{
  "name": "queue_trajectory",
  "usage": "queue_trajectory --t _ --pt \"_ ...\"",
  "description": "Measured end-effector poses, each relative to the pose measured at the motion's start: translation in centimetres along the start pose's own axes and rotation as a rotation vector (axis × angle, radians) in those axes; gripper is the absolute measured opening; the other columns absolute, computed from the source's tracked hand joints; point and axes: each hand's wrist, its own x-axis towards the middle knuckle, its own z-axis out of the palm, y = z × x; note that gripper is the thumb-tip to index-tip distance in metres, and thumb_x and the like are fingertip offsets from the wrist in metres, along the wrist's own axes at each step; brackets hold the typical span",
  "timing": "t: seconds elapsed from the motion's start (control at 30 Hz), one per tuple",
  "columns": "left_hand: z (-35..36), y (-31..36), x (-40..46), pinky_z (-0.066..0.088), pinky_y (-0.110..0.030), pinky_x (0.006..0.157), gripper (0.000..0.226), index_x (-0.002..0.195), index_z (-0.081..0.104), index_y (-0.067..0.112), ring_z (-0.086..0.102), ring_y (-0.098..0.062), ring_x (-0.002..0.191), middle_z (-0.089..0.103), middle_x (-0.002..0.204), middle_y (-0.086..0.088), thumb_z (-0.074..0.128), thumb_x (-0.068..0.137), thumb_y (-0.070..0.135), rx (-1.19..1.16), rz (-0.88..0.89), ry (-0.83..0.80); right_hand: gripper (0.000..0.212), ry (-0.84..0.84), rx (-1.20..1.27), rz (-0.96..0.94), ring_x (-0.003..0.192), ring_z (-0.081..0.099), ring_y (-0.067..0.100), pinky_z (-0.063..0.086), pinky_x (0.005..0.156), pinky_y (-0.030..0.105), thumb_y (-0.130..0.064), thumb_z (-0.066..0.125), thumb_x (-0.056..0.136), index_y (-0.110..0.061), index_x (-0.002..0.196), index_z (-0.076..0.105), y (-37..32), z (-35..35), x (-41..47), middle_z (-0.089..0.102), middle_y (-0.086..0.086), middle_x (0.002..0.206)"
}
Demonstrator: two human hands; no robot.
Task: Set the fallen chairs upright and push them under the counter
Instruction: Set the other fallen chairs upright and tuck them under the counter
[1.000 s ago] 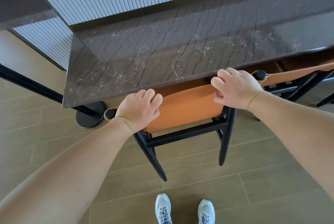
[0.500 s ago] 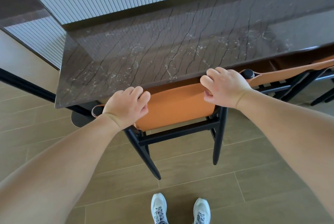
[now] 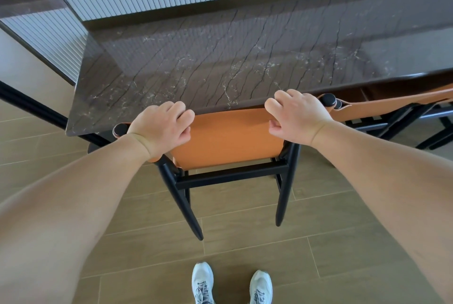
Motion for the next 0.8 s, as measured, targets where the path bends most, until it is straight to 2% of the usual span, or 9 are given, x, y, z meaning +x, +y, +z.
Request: queue_trajectory --t 0.17,0.3,0.43,0.63,0.8 --pt "-0.2 -0.3 0.0 0.027 -0.030 0.044 0.029 0.093 0.046 0.005 0.045 -0.031 0.056 0.046 0.075 -0.015 0.069 0.077 0.014 -0.010 -0.032 -0.042 0.026 0.014 0.007 -0.005 0.066 0.037 0.023 0.032 0.051 0.031 -0.025 0.063 0.081 -0.011 0.096 0.046 -0.1 -0.1 0.5 0.034 0.002 0.080" --pt "0.0 1.6 -1.4 0.026 -0.029 0.044 0.028 0.093 0.042 0.008 0.045 -0.030 0.052 0.046 0.072 -0.013 0.065 0.078 0.013 -0.016 -0.047 0.016 0.025 0.024 0.021 -0.022 0.064 0.036 0.020 0.031 0.048 0.028 -0.023 0.067 0.078 -0.011 0.090 0.049 -0.7 0.3 -0.6 0.045 0.004 0.077" --pt "0.0 4.0 -2.9 0.029 -0.030 0.043 0.025 0.093 0.041 0.010 0.046 -0.030 0.052 0.046 0.070 -0.011 0.061 0.081 0.014 -0.031 -0.073 0.000 0.026 0.009 0.056 -0.035 0.063 0.036 0.020 0.034 0.045 0.028 -0.021 0.071 0.073 -0.011 0.086 0.051 -1.2 0.8 -1.9 0.051 0.006 0.077" --pt "-0.5 7.3 -3.2 0.035 -0.032 0.040 0.029 0.092 0.044 0.009 0.045 -0.027 0.054 0.047 0.071 -0.009 0.070 0.080 0.013 -0.082 -0.137 -0.040 0.023 -0.016 0.048 -0.049 0.064 0.034 0.017 0.035 0.045 0.029 -0.023 0.069 0.074 -0.013 0.086 0.052 0.2 1.5 -2.5 0.030 -0.003 0.078" --pt "-0.2 10.4 -1.5 0.028 -0.030 0.042 0.026 0.089 0.044 0.011 0.042 -0.024 0.054 0.046 0.070 -0.006 0.069 0.079 0.011 -0.074 -0.159 -0.050 0.024 -0.056 0.026 -0.058 0.065 0.037 0.018 0.034 0.048 0.029 -0.024 0.068 0.076 -0.014 0.087 0.050 2.5 2.6 -3.3 0.032 -0.002 0.078"
